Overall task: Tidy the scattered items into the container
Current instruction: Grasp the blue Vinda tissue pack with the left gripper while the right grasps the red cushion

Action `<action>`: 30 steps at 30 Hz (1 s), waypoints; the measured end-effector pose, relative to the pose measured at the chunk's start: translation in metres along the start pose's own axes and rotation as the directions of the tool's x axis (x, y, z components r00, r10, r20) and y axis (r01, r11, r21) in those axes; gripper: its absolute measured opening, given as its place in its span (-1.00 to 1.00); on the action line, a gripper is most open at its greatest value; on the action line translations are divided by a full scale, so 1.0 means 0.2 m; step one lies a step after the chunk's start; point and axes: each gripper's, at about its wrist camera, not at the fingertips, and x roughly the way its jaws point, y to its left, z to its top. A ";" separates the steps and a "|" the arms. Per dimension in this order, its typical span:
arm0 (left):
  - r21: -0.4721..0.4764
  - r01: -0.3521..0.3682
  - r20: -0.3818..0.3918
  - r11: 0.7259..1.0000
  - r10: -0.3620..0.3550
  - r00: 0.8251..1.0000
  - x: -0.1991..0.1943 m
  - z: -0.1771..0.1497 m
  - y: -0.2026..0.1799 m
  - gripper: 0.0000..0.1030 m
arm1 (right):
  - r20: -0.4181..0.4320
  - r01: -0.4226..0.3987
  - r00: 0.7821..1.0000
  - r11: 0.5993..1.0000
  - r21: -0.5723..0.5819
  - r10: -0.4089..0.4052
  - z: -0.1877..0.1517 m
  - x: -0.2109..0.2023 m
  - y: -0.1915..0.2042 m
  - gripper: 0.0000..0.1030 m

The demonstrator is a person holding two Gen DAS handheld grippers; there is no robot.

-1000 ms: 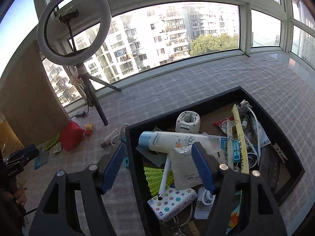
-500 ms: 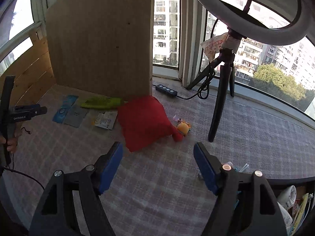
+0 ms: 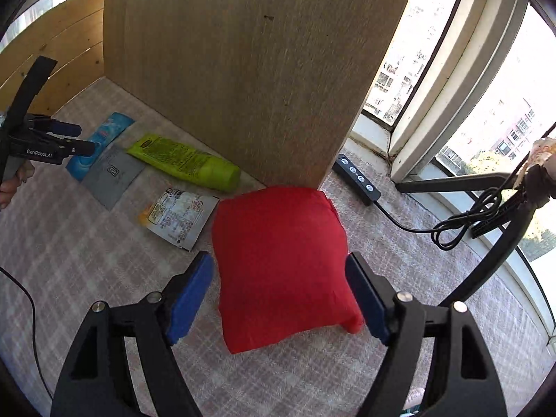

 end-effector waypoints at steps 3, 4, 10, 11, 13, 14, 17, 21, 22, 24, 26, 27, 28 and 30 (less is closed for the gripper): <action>0.009 -0.008 -0.024 1.000 0.008 1.000 0.05 0.01 -0.01 0.48 | -0.012 0.004 1.000 1.000 -0.019 -0.004 0.03 0.06 -0.02 0.53; 0.013 -0.010 -0.032 1.000 0.011 0.999 0.07 0.01 -0.01 0.50 | -0.017 -0.004 1.000 1.000 -0.025 0.004 0.04 0.07 -0.02 0.54; 0.016 -0.006 -0.036 1.000 0.007 0.999 0.08 0.01 -0.02 0.54 | -0.052 -0.052 0.997 0.997 -0.061 0.048 0.06 0.15 -0.03 0.61; 0.016 -0.004 -0.037 1.000 0.005 0.999 0.08 0.01 -0.02 0.54 | -0.058 -0.060 0.997 0.996 -0.066 0.056 0.07 0.17 -0.03 0.64; 0.022 -0.002 -0.035 1.000 0.003 0.999 0.09 0.02 -0.03 0.54 | -0.071 -0.076 0.995 0.994 -0.078 0.070 0.08 0.19 -0.04 0.72; 0.026 -0.003 -0.034 1.000 0.004 0.999 0.09 0.02 -0.04 0.53 | -0.077 -0.084 0.994 0.993 -0.083 0.078 0.08 0.20 -0.04 0.74; 0.040 0.000 -0.031 0.999 0.001 1.000 0.09 0.02 -0.07 0.37 | -0.097 -0.087 0.992 0.989 -0.117 0.076 0.09 0.25 -0.02 0.85; 0.053 0.005 -0.025 0.999 -0.004 1.000 0.07 0.00 -0.13 0.16 | -0.149 -0.061 0.988 0.982 -0.177 0.035 0.07 0.32 0.02 0.91; 0.059 0.007 -0.023 0.998 -0.006 1.000 0.07 0.00 -0.16 0.13 | -0.151 -0.079 0.987 0.985 -0.154 0.056 0.07 0.33 0.00 0.91; 0.065 0.012 -0.018 0.998 -0.010 1.000 0.07 -0.01 -0.19 0.06 | -0.148 -0.105 0.985 0.989 -0.101 0.089 0.07 0.33 -0.04 0.89; 0.060 0.013 -0.012 0.998 -0.012 1.000 0.02 -0.01 -0.22 -0.08 | -0.139 -0.106 0.986 0.991 -0.086 0.093 0.06 0.32 -0.06 0.72; 0.056 0.015 -0.009 0.998 -0.014 1.000 0.00 -0.02 -0.22 -0.14 | -0.134 -0.106 0.986 0.991 -0.082 0.094 0.06 0.30 -0.06 0.60; 0.051 0.018 -0.006 0.999 -0.018 1.000 0.01 -0.02 -0.20 -0.21 | -0.131 -0.107 0.987 0.991 -0.076 0.097 0.06 0.28 -0.07 0.47; 0.045 0.021 -0.001 0.999 -0.021 1.000 0.01 -0.04 -0.18 -0.31 | -0.122 -0.112 0.987 0.992 -0.062 0.103 0.05 0.24 -0.09 0.32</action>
